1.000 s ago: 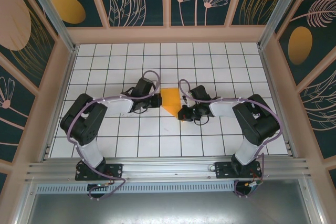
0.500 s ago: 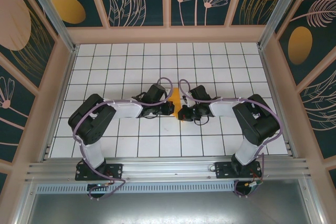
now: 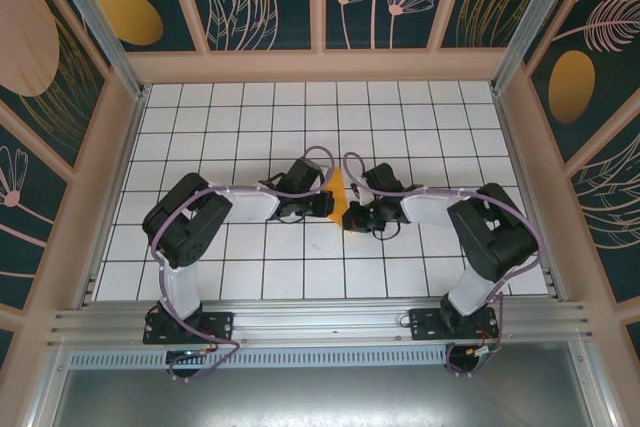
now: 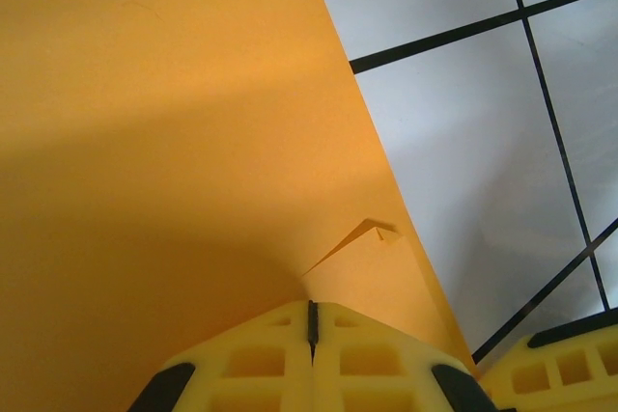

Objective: Fold a paper plane with a square sheet of paper (fold left side to right side)
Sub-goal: Third fold the triangle at the center of the table, then fourth fold the wing at the center of the table.

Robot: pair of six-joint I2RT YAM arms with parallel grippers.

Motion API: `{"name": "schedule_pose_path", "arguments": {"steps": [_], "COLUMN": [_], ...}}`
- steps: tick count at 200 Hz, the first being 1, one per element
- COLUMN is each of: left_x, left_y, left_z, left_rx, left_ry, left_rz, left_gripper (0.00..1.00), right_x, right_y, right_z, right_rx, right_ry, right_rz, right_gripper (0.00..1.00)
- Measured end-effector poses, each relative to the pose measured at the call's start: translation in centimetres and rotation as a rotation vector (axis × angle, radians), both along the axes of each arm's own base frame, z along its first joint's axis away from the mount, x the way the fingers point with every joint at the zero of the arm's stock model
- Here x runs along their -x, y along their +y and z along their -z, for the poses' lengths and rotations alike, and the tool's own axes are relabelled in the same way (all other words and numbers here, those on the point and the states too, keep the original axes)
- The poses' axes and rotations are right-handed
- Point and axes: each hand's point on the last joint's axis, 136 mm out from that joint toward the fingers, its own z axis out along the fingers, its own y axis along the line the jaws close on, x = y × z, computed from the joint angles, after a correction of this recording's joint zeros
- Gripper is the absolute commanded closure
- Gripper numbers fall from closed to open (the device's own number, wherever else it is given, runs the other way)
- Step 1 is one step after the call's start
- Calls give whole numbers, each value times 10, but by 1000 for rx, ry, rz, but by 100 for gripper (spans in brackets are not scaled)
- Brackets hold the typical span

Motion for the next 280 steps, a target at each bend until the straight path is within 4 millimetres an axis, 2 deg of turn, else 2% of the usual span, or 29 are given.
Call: {"name": "schedule_pose_path", "arguments": {"steps": [88, 121, 143, 165, 188, 203, 216, 231, 250, 264, 280], "left_x": [0, 0, 2, -1, -12, -18, -19, -15, -3, 6, 11], "left_y": [-2, -2, -1, 2, 6, 16, 31, 49, 69, 75, 77], "left_z": [0, -2, -6, -30, -76, -103, -111, -101, -73, -58, -52], "left_rx": [-1, 3, 0, 28, 102, 156, 178, 182, 153, 138, 144], "left_ry": [-3, -3, 3, -21, -88, -124, -129, -100, -25, 20, 52], "left_rz": [5, 7, 5, -10, -46, -97, -147, -211, -276, -302, -319], "left_gripper": [99, 91, 83, 72, 64, 54, 51, 48, 46, 45, 42], "right_x": [14, 23, 14, -2, -17, -28, -38, -45, -49, -49, -51], "right_y": [-17, -31, -41, -45, -40, -34, -29, -21, -10, -2, 6], "right_z": [1, -3, -22, -41, -50, -54, -56, -57, -57, -53, -45], "right_rx": [32, 68, 51, 26, 1, -11, -19, -37, -66, -81, -85], "right_ry": [-2, 10, -44, -138, -219, -273, -314, -355, -380, -381, -366], "right_rz": [21, 37, 74, 89, 68, 46, 22, -17, -65, -98, -122], "right_gripper": [100, 100, 86, 73, 63, 60, 56, 52, 51, 52, 56]}}
